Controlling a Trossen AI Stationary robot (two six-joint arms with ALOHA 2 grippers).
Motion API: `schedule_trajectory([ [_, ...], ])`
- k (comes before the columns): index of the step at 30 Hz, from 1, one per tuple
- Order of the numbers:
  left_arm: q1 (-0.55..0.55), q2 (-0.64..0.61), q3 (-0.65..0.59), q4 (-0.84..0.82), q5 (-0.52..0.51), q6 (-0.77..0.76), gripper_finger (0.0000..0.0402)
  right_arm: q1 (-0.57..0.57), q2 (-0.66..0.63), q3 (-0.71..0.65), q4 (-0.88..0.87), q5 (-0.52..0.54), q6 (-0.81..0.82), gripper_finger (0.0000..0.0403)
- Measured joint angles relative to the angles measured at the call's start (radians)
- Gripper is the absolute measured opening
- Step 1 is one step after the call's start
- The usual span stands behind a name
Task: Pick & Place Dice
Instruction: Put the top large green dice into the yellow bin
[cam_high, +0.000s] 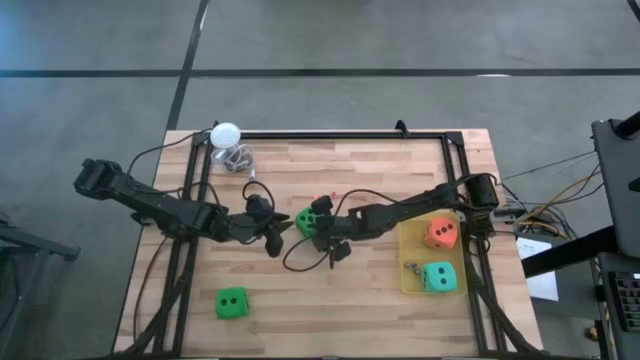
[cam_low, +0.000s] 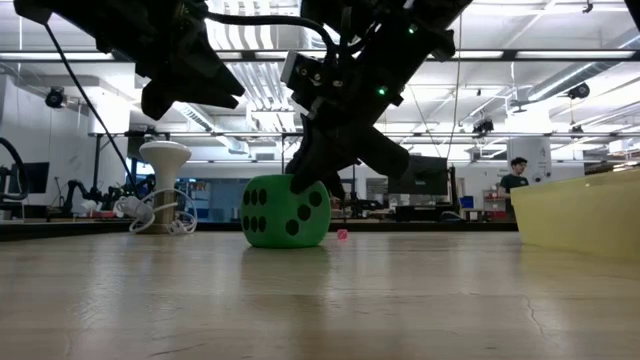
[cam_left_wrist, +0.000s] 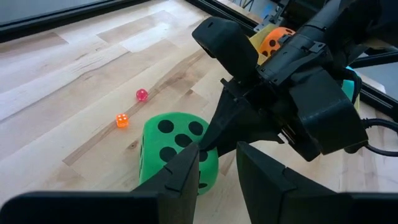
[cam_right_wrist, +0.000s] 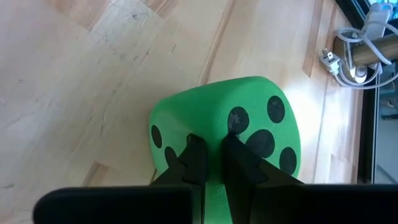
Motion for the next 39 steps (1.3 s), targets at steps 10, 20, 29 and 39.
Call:
schedule_trajectory([
  [10, 0.000, 0.000, 0.000, -0.004, 0.000, 0.003, 0.0113, 0.042, -0.002, 0.106, -0.233, 0.063, 0.131, 0.0010],
  [20, 0.000, 0.000, 0.000, -0.004, 0.004, 0.003, 0.0113, 0.099, 0.002, 0.220, -0.460, 0.050, 0.266, 0.0006],
  [29, 0.000, 0.000, 0.000, -0.004, 0.019, 0.002, 0.0113, 0.136, -0.010, 0.245, -0.586, 0.065, 0.388, 0.0006],
  [39, 0.000, -0.002, 0.000, -0.004, 0.019, 0.002, 0.0113, 0.167, -0.113, 0.238, -0.663, 0.102, 0.512, 0.0006],
])
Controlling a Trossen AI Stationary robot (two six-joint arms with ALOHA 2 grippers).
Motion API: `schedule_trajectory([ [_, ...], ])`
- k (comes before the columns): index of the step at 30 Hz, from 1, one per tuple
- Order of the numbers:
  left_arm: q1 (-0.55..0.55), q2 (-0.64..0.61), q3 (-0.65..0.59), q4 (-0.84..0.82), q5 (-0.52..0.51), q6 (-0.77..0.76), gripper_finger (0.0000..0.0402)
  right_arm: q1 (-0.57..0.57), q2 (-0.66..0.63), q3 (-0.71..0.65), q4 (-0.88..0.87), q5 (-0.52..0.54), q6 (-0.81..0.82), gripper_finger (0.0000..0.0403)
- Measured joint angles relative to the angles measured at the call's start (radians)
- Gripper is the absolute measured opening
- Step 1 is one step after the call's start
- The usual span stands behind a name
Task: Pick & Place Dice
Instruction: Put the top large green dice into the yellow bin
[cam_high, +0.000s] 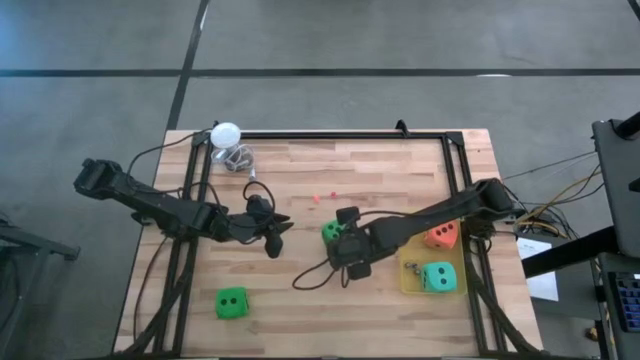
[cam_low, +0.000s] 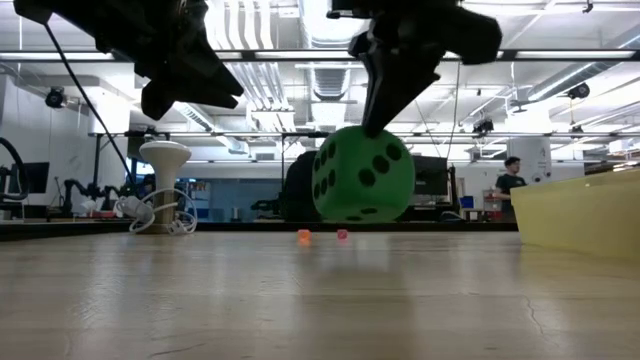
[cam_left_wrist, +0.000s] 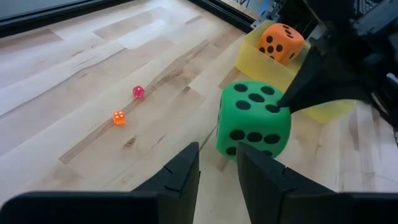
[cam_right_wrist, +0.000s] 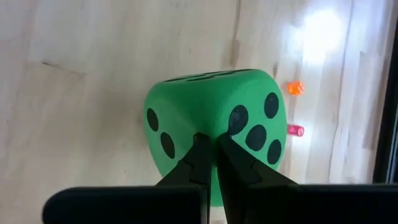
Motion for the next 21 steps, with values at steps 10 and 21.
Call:
schedule_trajectory([
  [10, 0.000, -0.005, 0.000, -0.001, 0.001, 0.000, 0.0113, 0.032, -0.018, 0.000, -0.119, 0.031, 0.103, 0.0007],
  [21, 0.000, -0.005, 0.000, -0.004, 0.006, 0.000, 0.0113, 0.090, -0.082, 0.000, -0.254, 0.078, 0.258, 0.0007],
])
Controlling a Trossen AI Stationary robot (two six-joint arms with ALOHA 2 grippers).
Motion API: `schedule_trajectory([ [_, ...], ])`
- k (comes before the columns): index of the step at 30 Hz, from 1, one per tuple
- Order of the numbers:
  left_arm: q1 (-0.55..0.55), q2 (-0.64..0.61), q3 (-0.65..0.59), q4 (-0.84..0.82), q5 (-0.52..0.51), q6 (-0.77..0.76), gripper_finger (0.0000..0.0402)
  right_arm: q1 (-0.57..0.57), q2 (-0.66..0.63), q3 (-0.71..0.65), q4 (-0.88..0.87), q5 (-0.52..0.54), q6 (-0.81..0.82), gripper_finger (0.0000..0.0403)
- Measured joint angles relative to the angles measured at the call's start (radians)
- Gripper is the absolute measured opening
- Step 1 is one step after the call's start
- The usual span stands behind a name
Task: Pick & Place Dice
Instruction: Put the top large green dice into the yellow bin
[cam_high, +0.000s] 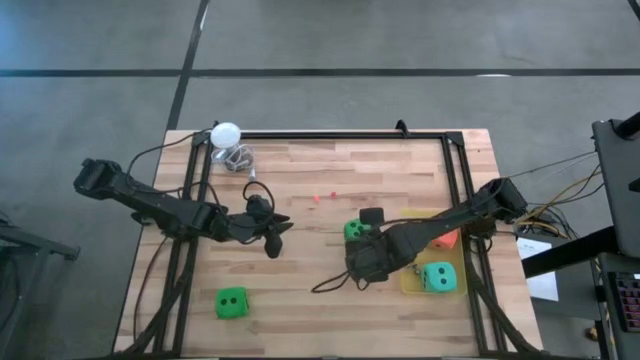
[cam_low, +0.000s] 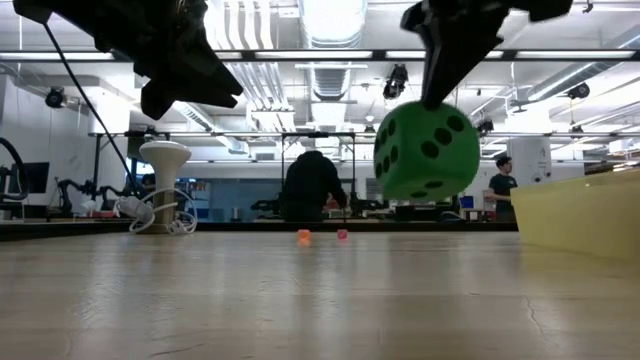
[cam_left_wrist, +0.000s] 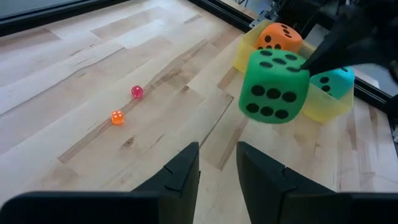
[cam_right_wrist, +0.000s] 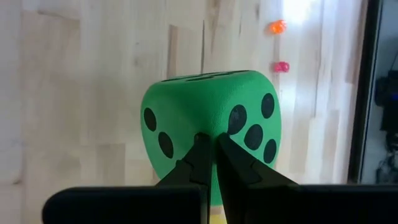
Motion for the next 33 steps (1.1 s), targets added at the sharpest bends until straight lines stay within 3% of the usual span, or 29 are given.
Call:
schedule_trajectory([
  [8, 0.000, 0.000, 0.000, 0.000, 0.001, 0.000, 0.0113, 0.063, -0.086, 0.000, -0.162, 0.020, 0.186, 0.0007],
  [17, 0.000, 0.000, 0.000, 0.000, 0.001, 0.000, 0.0113, 0.178, -0.163, -0.024, -0.401, 0.026, 0.508, 0.0008],
  [33, 0.000, 0.000, 0.000, -0.001, 0.002, 0.000, 0.0113, 0.333, -0.288, -0.301, -0.408, -0.038, 0.875, 0.0007],
])
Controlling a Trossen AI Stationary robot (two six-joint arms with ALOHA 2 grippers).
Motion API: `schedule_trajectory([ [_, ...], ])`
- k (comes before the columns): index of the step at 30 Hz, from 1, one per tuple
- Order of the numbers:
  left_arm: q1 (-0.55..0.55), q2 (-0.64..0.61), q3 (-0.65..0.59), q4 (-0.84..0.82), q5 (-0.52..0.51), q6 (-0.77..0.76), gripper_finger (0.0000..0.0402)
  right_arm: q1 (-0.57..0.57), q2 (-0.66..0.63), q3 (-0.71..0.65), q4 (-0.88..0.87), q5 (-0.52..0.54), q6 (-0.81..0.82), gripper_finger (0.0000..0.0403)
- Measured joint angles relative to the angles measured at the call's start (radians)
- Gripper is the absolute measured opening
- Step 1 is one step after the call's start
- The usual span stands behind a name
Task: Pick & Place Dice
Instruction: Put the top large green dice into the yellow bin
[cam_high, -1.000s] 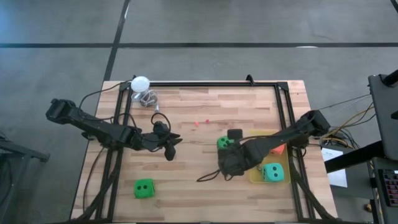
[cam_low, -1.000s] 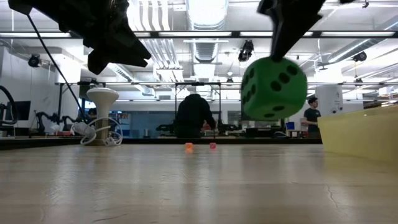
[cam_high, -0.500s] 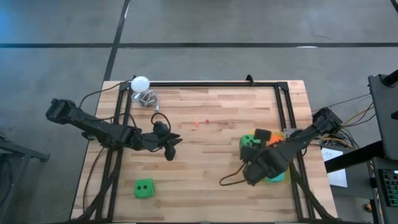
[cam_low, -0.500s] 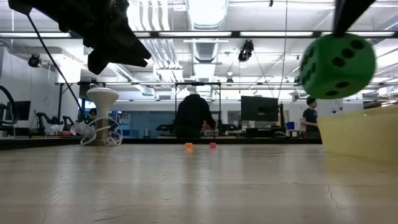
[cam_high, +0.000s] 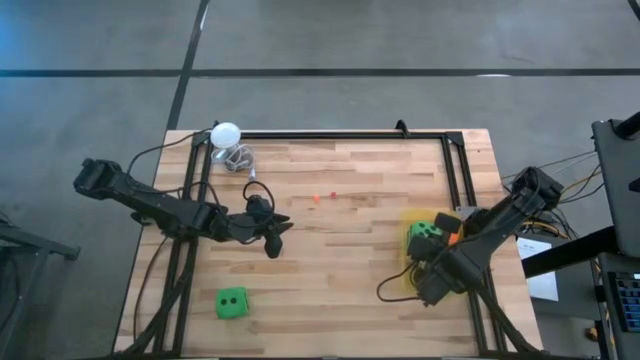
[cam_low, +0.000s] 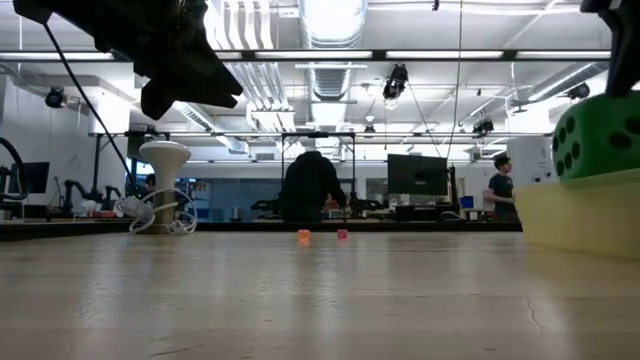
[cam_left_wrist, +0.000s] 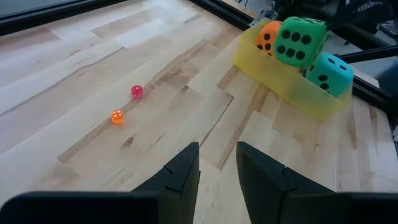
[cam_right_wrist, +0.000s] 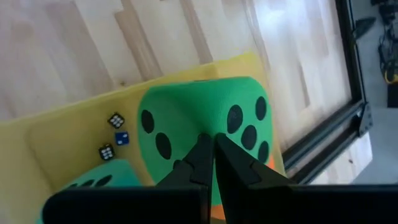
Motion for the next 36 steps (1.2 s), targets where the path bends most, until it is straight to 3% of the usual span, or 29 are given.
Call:
schedule_trajectory([
  [13, 0.000, 0.000, 0.000, 0.000, 0.000, 0.000, 0.0113, 0.008, -0.004, -0.076, 0.083, -0.041, 0.020, 0.0007],
  [24, 0.000, 0.000, 0.000, 0.000, 0.000, 0.000, 0.0113, 0.007, -0.004, -0.063, 0.186, -0.075, -0.005, 0.0007],
  [36, 0.000, 0.000, 0.000, 0.000, 0.000, 0.000, 0.0113, 0.007, -0.001, -0.062, 0.156, -0.030, -0.001, 0.0008],
])
